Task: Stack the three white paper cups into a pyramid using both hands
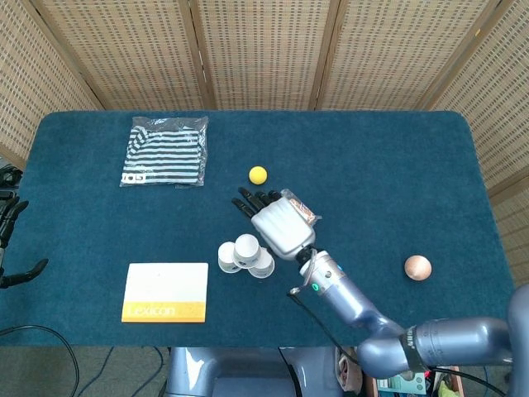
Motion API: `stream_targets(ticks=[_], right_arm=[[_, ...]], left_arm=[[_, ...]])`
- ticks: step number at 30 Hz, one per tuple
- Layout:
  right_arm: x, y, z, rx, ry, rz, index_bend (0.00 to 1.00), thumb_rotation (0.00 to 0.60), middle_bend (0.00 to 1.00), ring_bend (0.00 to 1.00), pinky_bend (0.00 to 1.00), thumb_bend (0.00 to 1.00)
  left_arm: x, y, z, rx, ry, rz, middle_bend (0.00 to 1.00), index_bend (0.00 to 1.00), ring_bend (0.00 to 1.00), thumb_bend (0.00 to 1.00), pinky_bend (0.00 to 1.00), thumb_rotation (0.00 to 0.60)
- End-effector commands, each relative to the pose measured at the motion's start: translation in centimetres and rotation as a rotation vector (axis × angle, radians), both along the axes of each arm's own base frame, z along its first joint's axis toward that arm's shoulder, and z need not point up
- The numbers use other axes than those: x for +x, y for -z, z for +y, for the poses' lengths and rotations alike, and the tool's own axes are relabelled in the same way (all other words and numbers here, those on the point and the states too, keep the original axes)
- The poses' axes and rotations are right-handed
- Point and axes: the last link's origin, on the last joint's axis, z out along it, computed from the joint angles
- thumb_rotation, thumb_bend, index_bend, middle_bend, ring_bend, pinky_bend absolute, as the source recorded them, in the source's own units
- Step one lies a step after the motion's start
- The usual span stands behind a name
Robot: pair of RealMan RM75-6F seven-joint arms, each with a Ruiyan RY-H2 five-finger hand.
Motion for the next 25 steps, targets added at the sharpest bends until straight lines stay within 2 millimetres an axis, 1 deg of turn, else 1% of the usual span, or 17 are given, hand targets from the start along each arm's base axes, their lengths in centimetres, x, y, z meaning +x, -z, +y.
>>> stream_targets(ticks=[1,2,3,5,6,7,9,10,13,16,19,25], right_arm=[[-8.2,-6.6,-0.7,-0.235,-0.048,0.020,0.12,0.600,0.14,0.19,0.26,0.00],[-9.4,-7.3,-0.7,-0.264,-0.043,0.028,0.12,0.600,0.12,0.15,0.21,0.00],[-13.0,-9.1,-0.6,-0.338,0.002,0.049,0.12,0.600,0.11,0.12,0.17,0.00],[-16.5,-10.4,0.2,-0.383,0.054,0.041,0.11,0.600,0.04,0.02,0.05,0.00],[-19.0,-11.2,1.2,-0.403,0.121,0.019,0.10,0.600,0.03,0.01,0.03,0.00],[-20.4,-11.6,1.9,-0.410,0.154,-0.001,0.07,0.600,0.01,0.00,0.00,0.00],[-21.7,-11.8,2.8,-0.417,0.181,-0.019,0.02,0.600,0.00,0.00,0.00,0.00],[-23.0,-12.0,3.9,-0.422,0.219,-0.036,0.01,0.600,0.00,0.00,0.00,0.00],[-24.3,-12.0,5.3,-0.424,0.256,-0.067,0.00,0.600,0.00,0.00,0.00,0.00],[-26.2,-11.5,7.7,-0.419,0.312,-0.106,0.00,0.600,0.00,0.00,0.00,0.00],[-27.4,-10.8,9.5,-0.423,0.349,-0.112,0.00,0.600,0.00,0.00,0.00,0.00],[-28.8,-9.9,11.8,-0.437,0.401,-0.140,0.00,0.600,0.00,0.00,0.00,0.00]], left_arm=[[0.0,0.0,-0.2,0.012,0.004,0.005,0.00,0.00,0.00,0.28,0.00,0.600],[0.0,0.0,-0.2,0.019,0.006,0.009,0.00,0.00,0.00,0.28,0.00,0.600],[-0.1,-0.2,-0.3,0.059,0.009,0.043,0.00,0.00,0.00,0.28,0.00,0.600],[-0.3,0.0,-0.5,0.104,0.009,0.086,0.00,0.00,0.00,0.28,0.00,0.600],[-0.3,0.4,-0.8,0.122,0.014,0.091,0.00,0.00,0.00,0.28,0.00,0.600],[-0.4,0.5,-0.9,0.130,0.018,0.086,0.00,0.00,0.00,0.28,0.00,0.600],[-0.4,0.7,-1.1,0.139,0.023,0.083,0.00,0.00,0.00,0.28,0.00,0.600],[-0.5,0.9,-1.2,0.146,0.028,0.081,0.00,0.00,0.00,0.28,0.00,0.600],[-0.6,1.1,-1.4,0.147,0.034,0.076,0.00,0.00,0.00,0.28,0.00,0.600],[-0.8,1.7,-1.9,0.134,0.034,0.069,0.00,0.00,0.00,0.28,0.00,0.600],[-0.9,2.0,-2.2,0.120,0.035,0.070,0.00,0.00,0.00,0.28,0.00,0.600],[-0.9,2.0,-2.6,0.114,0.046,0.055,0.00,0.00,0.00,0.28,0.00,0.600]])
